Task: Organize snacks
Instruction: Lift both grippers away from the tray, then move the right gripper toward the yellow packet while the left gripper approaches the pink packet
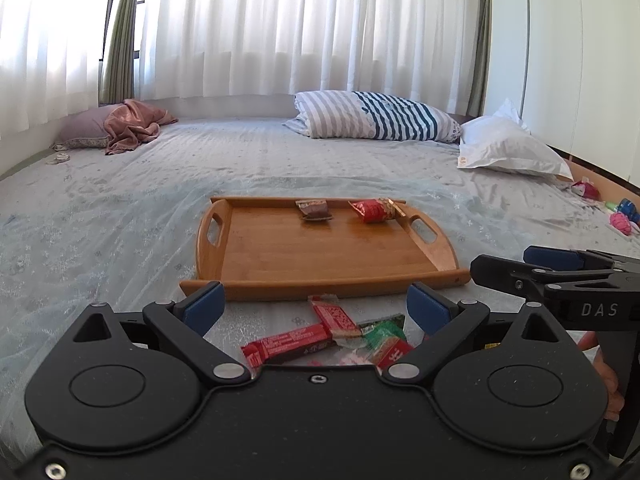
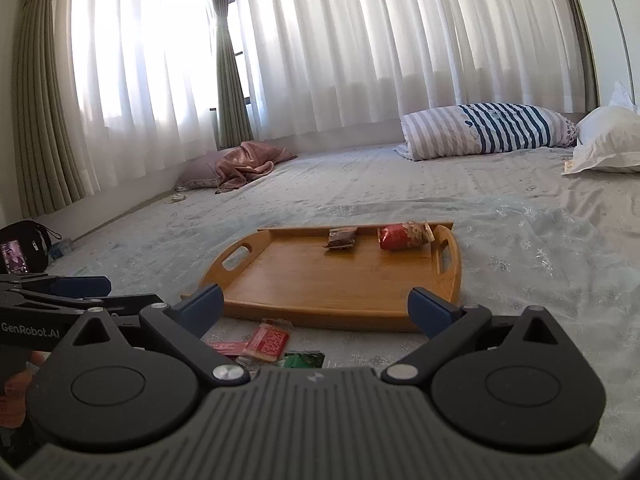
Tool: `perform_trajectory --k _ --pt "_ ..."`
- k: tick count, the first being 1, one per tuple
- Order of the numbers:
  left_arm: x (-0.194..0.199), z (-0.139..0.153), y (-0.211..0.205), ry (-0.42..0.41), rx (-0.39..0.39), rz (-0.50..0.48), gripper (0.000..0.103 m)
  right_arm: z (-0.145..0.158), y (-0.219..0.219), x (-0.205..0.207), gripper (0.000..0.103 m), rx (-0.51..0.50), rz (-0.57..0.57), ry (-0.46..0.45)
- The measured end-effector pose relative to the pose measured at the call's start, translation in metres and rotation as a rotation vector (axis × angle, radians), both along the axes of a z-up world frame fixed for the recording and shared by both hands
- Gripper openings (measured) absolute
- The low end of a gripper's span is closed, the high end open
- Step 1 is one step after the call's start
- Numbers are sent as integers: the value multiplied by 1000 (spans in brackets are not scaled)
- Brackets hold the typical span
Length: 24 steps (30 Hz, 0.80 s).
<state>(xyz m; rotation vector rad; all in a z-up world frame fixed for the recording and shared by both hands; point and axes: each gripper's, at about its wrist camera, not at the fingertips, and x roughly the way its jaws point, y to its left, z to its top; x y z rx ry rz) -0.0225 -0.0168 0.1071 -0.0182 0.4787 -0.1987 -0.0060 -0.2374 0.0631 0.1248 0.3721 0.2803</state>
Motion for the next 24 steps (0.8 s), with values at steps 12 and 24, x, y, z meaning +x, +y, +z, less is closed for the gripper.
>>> perform_trajectory --k 12,24 --pt "-11 -35 5 33 -24 49 99 -34 -7 -11 103 -14 -112 35" --pt "-2 -75 5 100 -5 86 93 -65 6 -20 91 -139 -177 62"
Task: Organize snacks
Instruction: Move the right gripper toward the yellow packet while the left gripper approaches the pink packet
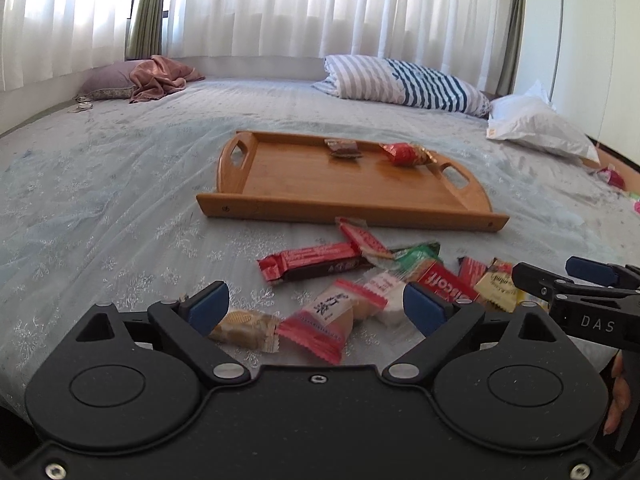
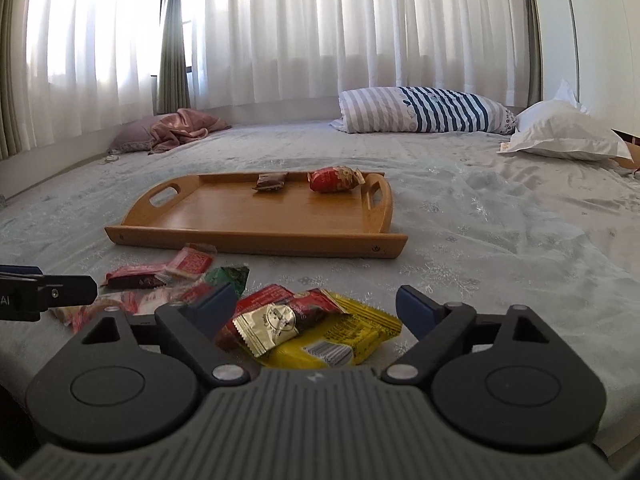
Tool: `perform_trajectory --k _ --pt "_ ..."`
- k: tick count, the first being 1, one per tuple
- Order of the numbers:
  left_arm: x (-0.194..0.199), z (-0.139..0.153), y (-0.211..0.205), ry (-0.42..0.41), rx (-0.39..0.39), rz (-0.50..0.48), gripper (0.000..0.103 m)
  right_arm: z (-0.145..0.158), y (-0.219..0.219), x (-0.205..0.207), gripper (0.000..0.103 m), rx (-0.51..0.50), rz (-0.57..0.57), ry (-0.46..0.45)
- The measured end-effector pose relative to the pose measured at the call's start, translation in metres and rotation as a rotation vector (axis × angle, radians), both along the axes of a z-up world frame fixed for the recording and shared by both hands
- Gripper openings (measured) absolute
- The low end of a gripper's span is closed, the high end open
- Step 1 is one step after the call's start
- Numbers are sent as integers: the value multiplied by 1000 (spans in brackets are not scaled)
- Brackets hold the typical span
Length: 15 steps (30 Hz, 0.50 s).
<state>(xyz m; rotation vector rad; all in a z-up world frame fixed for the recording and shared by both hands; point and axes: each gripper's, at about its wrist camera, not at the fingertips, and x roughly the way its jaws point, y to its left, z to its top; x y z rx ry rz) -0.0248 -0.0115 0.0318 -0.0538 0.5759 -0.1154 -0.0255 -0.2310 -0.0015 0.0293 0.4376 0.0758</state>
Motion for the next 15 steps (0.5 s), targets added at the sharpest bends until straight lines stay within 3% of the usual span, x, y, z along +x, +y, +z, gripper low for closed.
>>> perform_trajectory --k 6,9,12,13,15 --pt "3 -10 -4 8 51 -26 76 -9 3 -1 75 3 -36 14" --pt "8 -13 -6 21 57 -40 74 -10 4 -1 70 0 -48 19" --pt "13 -15 -6 28 61 -49 72 -11 6 -1 58 -24 -63 24" --pt "15 -15 -6 31 61 -54 68 -11 7 -1 51 -33 -68 32" --pt "18 -16 -7 41 55 -67 63 -12 6 -1 49 -32 -80 40"
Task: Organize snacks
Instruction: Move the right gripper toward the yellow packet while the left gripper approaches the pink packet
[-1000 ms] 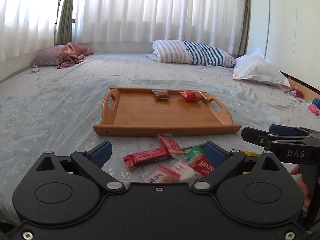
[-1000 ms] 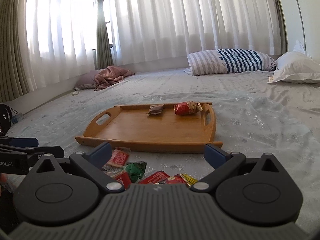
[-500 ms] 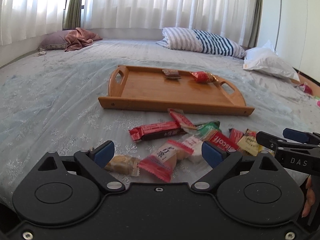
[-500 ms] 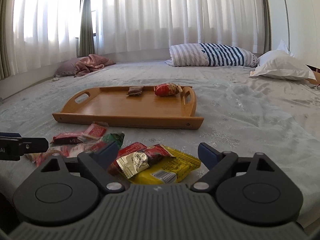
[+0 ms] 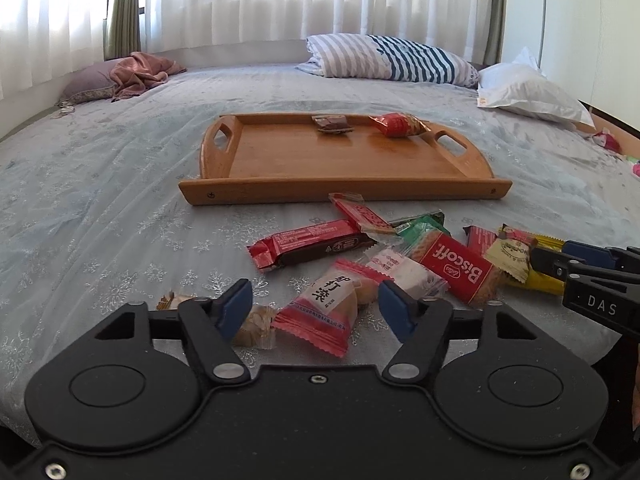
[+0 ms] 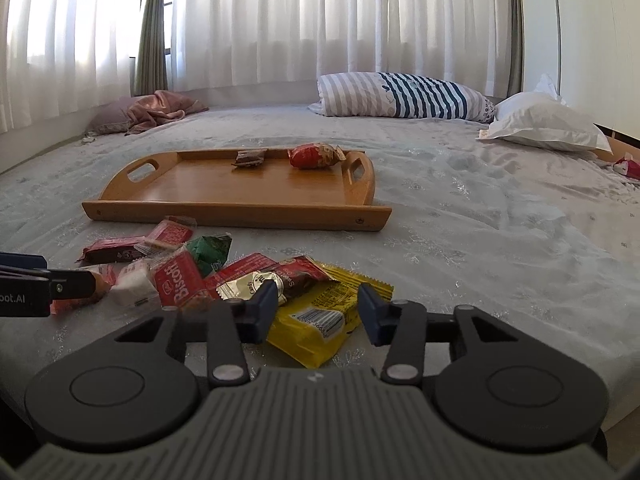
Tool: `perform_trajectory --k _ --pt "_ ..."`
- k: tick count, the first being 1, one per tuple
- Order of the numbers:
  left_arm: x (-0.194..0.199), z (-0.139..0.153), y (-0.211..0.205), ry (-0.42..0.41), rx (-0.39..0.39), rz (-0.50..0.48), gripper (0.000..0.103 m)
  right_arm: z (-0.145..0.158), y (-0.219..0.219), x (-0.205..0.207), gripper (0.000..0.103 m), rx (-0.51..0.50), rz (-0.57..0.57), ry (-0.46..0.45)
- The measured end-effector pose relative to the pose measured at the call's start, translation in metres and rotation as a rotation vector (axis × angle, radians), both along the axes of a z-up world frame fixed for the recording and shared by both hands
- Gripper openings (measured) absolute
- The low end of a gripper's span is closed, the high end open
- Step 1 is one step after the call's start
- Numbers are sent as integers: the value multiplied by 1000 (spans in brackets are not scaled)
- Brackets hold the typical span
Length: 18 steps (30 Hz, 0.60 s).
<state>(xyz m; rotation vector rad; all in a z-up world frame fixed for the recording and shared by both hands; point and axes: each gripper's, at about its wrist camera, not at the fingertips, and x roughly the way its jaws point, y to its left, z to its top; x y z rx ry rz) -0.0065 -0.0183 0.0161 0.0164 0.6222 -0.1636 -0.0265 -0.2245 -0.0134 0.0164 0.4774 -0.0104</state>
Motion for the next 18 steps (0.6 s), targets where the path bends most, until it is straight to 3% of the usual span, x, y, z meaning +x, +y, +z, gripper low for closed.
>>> perform_trajectory --k 8,10,13,18 --pt "4 -3 -4 50 -16 -30 49 -5 -6 2 49 31 -23 33" --pt "2 -2 -3 66 -52 -36 51 -5 -4 4 50 26 -19 33" --pt "0 0 2 83 -102 -31 54 -6 -1 8 64 12 -14 35" --pt "4 2 6 66 -110 3 60 -6 4 16 72 10 3 40"
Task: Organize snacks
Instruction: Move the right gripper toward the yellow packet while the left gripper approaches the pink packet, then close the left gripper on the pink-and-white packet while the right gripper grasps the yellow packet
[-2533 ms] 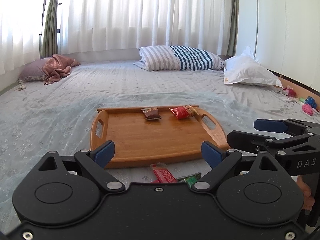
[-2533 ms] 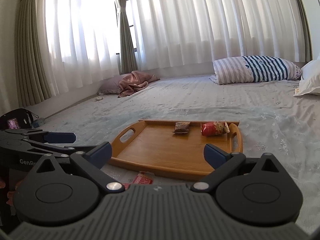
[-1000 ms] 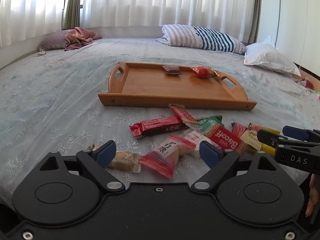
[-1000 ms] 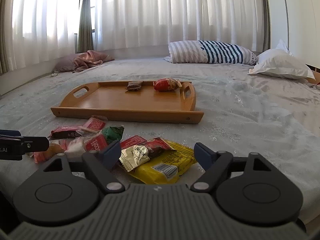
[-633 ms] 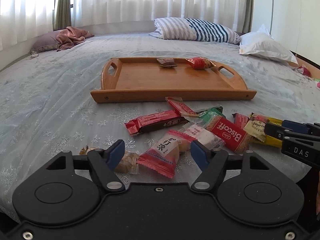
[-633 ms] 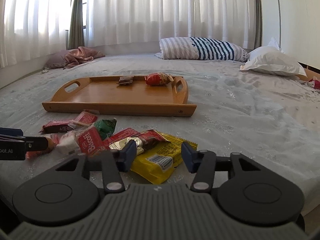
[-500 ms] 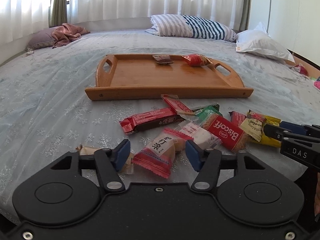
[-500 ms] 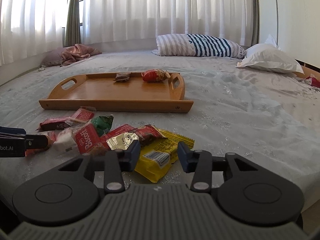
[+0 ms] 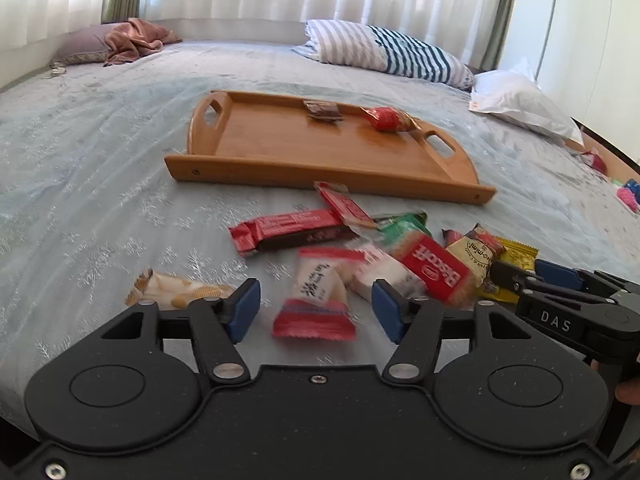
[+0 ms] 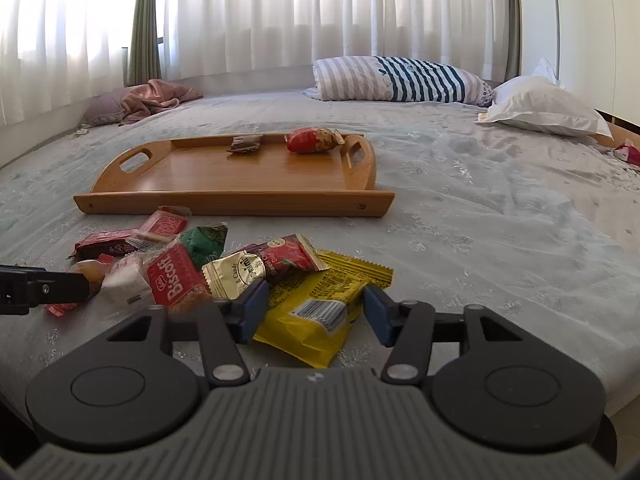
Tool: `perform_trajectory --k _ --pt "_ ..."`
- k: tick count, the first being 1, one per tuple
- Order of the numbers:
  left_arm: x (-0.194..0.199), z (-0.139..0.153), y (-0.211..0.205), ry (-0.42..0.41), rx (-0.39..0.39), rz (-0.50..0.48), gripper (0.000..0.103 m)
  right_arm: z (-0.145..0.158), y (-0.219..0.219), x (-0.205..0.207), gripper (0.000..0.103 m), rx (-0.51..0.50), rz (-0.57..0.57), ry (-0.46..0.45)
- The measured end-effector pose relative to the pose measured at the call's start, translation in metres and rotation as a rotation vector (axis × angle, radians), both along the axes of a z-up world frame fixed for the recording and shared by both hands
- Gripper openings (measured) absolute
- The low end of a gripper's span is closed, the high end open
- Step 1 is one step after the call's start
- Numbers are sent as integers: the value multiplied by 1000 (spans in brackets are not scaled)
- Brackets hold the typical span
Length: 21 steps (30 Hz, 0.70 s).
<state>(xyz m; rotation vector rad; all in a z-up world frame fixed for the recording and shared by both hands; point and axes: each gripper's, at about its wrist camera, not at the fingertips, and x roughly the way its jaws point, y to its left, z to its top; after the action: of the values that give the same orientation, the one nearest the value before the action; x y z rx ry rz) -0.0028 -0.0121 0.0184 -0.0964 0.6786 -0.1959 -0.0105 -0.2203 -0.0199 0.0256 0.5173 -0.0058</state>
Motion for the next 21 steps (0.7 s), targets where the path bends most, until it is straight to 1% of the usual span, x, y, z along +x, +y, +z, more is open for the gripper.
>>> perform_trajectory --k 6,8,13,14,15,16,18,21 --pt "10 -3 -3 15 0 -2 60 -3 8 11 83 -3 11 14" --pt "12 -4 -4 19 -2 -5 59 -5 12 14 84 -15 10 17" --pt "13 -5 -8 27 -13 -16 45 -11 14 19 85 -13 -3 25" --pt "13 -5 -8 27 -12 -16 44 -12 13 18 85 -8 -8 24" --pt "13 -5 -10 27 -8 -17 39 -12 13 17 74 -3 -12 20" --pt "13 -5 -11 28 -3 -15 32 -12 13 16 71 -2 -16 18" --pt "12 -6 -14 30 8 -8 32 -11 13 12 67 -3 -17 11" --pt "10 -6 -19 19 39 -6 32 -10 10 8 65 6 -17 10"
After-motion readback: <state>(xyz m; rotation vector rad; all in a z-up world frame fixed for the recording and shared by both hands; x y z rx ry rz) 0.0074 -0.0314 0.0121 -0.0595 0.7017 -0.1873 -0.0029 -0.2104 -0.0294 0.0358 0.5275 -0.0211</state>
